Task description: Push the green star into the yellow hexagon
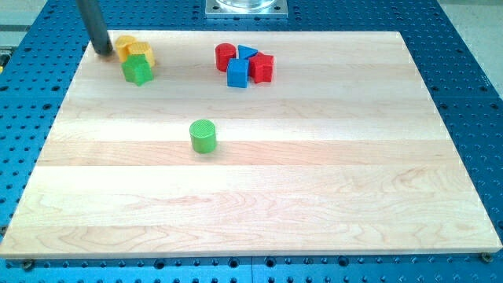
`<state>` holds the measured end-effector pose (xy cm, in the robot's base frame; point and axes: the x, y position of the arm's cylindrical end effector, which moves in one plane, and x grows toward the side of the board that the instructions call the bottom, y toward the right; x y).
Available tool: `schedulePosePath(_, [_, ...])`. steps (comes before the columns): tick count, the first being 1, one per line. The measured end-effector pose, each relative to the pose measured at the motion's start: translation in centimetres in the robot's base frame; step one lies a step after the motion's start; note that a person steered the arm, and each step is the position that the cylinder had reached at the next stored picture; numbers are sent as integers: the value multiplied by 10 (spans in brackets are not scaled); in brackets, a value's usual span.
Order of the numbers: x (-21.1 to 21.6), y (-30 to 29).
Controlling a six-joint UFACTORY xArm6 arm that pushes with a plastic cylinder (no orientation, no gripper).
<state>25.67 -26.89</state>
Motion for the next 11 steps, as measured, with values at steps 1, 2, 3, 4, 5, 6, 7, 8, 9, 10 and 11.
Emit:
schedulePosePath(1, [59, 0])
schedulePosePath(2, [111, 20])
schedulePosePath(3, [111, 65])
schedulePosePath(4, [106, 82])
schedulePosePath(5, [85, 77])
schedulePosePath(6, [87, 74])
schedulePosePath(7, [108, 102])
schedulePosePath(8, [121, 196])
schedulePosePath(9, [176, 278])
schedulePosePath(10, [229, 269])
schedulePosePath(11, [219, 232])
